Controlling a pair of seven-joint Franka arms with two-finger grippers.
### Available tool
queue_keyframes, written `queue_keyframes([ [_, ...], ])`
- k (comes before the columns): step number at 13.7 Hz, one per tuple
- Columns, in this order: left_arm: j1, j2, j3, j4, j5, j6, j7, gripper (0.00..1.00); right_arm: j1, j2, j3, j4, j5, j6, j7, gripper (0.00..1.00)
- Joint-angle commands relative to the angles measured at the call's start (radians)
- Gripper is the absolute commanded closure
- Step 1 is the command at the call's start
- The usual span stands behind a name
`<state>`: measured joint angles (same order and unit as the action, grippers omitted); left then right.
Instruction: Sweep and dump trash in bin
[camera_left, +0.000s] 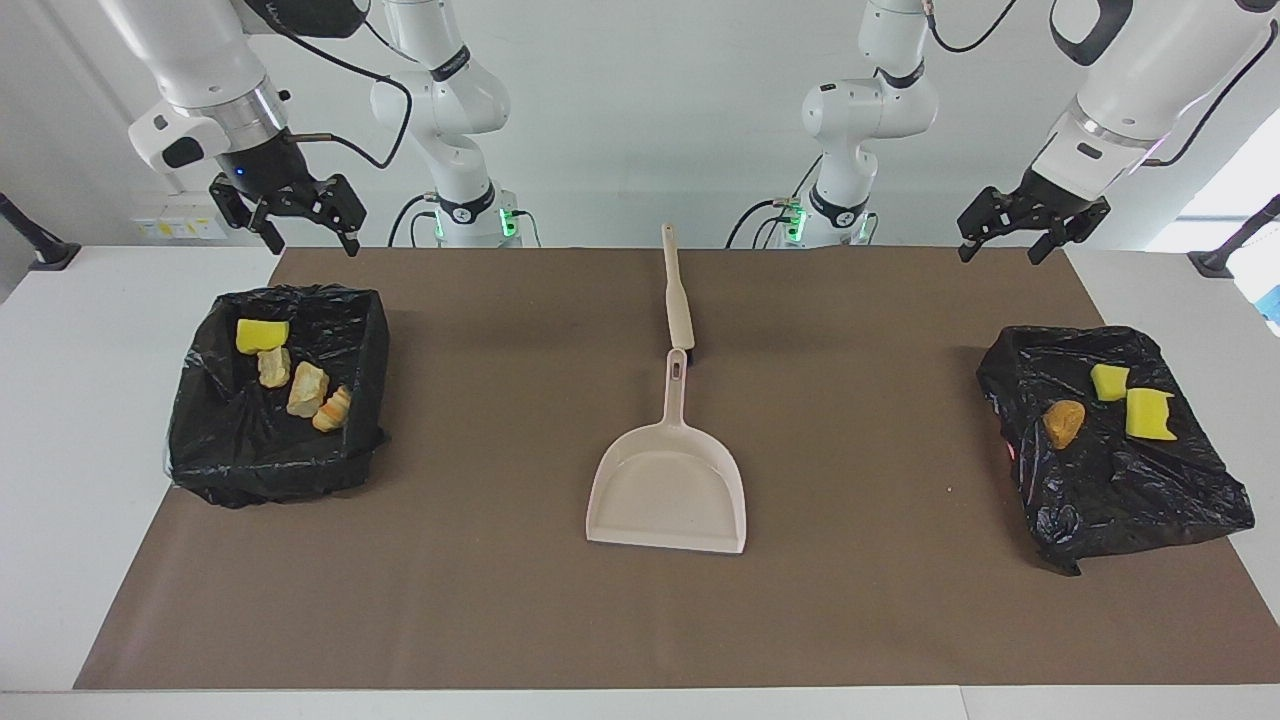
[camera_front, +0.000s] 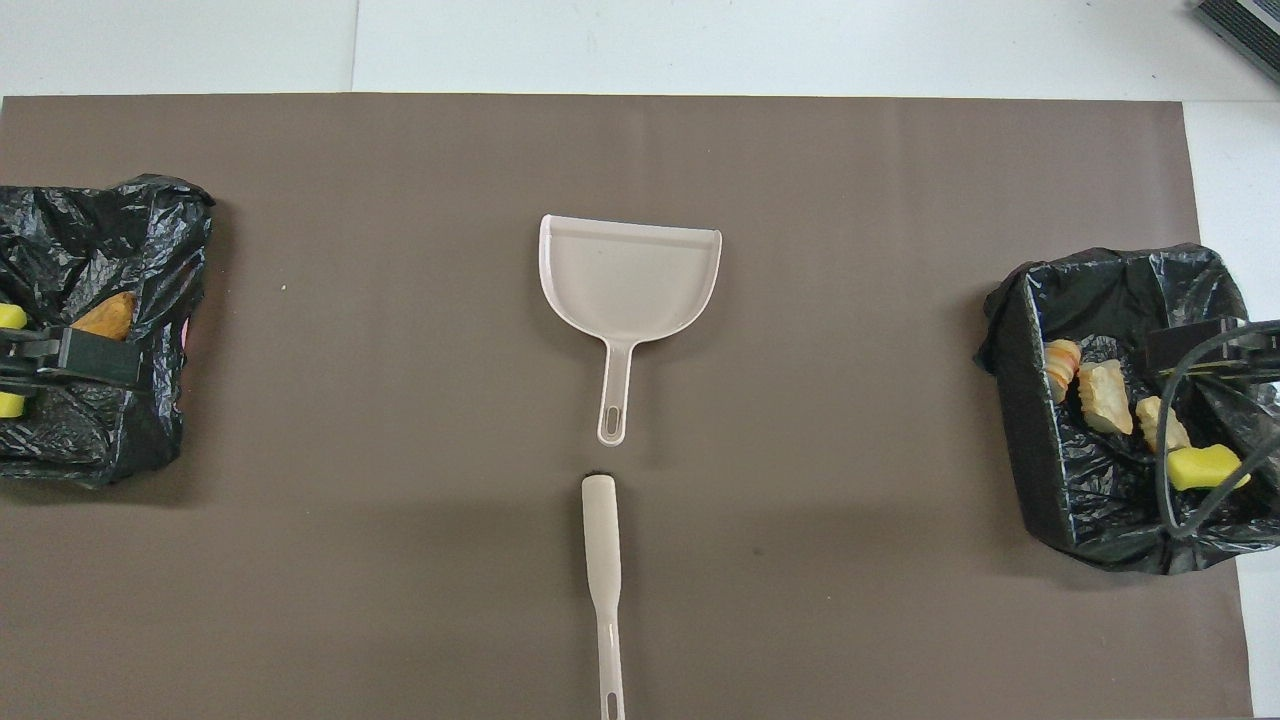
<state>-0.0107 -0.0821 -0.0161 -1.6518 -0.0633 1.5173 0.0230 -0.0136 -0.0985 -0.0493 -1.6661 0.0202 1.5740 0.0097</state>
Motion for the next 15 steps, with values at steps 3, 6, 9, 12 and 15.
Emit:
queue_keyframes([
  [3,-0.028,-0.034,0.024,0.004,0.014,-0.029,0.009,0.0,-0.003,-0.018,0.0,-0.021,0.003,0.024,-0.024,0.0],
  [6,-0.015,-0.036,0.021,0.004,0.014,-0.028,-0.003,0.0,-0.002,-0.018,0.0,-0.021,0.003,0.021,-0.022,0.0],
  [9,-0.011,-0.039,0.021,0.009,0.013,-0.028,0.009,0.0,-0.003,-0.018,0.0,-0.021,0.003,0.021,-0.022,0.0],
  [12,-0.018,-0.042,0.021,0.02,0.016,-0.057,-0.003,0.0,-0.002,-0.023,0.0,-0.023,0.004,0.003,-0.025,0.0],
  [15,-0.015,-0.045,0.021,0.021,0.045,-0.107,-0.002,0.0,0.004,-0.017,0.014,-0.018,-0.034,-0.009,-0.03,0.0],
])
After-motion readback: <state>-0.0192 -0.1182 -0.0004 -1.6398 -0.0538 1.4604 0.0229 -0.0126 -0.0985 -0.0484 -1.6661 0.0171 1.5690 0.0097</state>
